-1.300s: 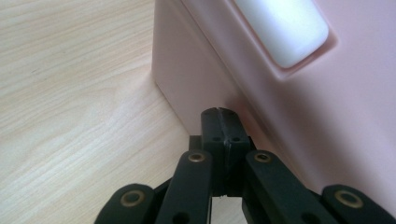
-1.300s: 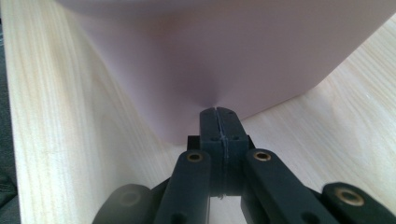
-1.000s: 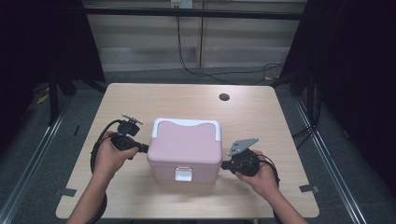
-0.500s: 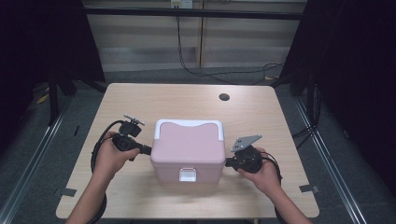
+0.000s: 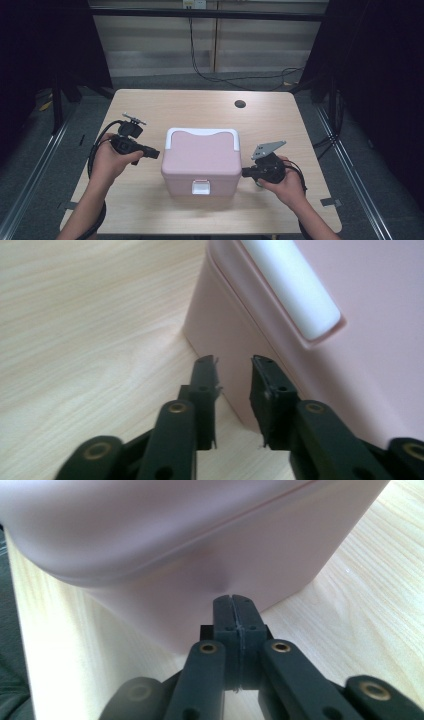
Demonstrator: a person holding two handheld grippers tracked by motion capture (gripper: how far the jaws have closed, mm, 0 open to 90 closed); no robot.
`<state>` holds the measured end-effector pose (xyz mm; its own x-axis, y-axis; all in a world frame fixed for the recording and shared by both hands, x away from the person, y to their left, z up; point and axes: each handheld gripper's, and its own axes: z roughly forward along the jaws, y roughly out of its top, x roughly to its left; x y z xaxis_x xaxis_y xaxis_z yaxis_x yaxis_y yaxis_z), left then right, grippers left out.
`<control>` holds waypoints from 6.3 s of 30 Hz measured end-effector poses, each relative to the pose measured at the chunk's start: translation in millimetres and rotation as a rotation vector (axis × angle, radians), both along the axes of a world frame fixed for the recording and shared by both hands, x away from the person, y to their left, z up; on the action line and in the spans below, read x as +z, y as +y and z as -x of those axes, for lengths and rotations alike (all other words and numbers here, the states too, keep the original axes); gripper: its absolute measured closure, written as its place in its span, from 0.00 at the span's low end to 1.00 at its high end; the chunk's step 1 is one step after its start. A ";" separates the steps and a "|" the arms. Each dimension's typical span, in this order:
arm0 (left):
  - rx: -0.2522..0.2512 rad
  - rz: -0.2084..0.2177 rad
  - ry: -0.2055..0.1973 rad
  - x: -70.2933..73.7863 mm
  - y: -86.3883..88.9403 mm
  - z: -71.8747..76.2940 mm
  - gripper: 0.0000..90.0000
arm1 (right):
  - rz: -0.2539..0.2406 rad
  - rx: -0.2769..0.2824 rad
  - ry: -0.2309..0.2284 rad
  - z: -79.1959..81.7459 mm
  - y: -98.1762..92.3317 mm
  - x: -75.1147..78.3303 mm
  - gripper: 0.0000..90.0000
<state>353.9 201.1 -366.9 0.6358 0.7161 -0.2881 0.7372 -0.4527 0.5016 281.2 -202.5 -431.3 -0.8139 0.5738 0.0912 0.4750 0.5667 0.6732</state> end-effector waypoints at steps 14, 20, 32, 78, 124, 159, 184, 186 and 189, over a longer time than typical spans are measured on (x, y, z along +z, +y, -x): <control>0.058 0.001 -0.040 25.7 -0.8 -17.6 0.39 | -0.028 -0.036 0.013 -5.8 -15.6 39.0 1.00; 0.069 -0.001 -0.041 40.0 -5.5 -24.0 0.32 | -0.028 -0.033 0.012 -8.2 -16.6 55.6 1.00; 0.036 0.016 -0.036 44.3 -25.7 -30.4 0.31 | -0.038 0.017 -0.006 -6.8 1.8 89.1 1.00; 0.002 0.011 0.004 25.8 -54.8 -30.3 0.36 | -0.014 0.082 0.017 -14.6 36.6 86.1 1.00; 0.001 0.074 0.000 60.0 -40.4 -13.3 0.53 | 0.043 0.066 0.053 -18.3 51.3 90.3 1.00; -0.042 -0.020 -0.071 60.7 -53.6 -6.8 0.59 | -0.055 0.050 0.068 -19.5 41.4 83.3 1.00; -0.020 -0.026 -0.054 48.2 -55.6 -8.1 0.68 | -0.070 0.048 0.077 -20.9 40.5 82.4 1.00; -0.002 -0.032 -0.061 47.4 -56.5 -7.7 0.68 | -0.068 0.048 0.078 -20.8 40.7 82.5 1.00; 0.030 -0.041 -0.067 47.7 -56.2 -7.2 0.76 | -0.067 0.045 0.078 -20.5 41.2 82.8 1.00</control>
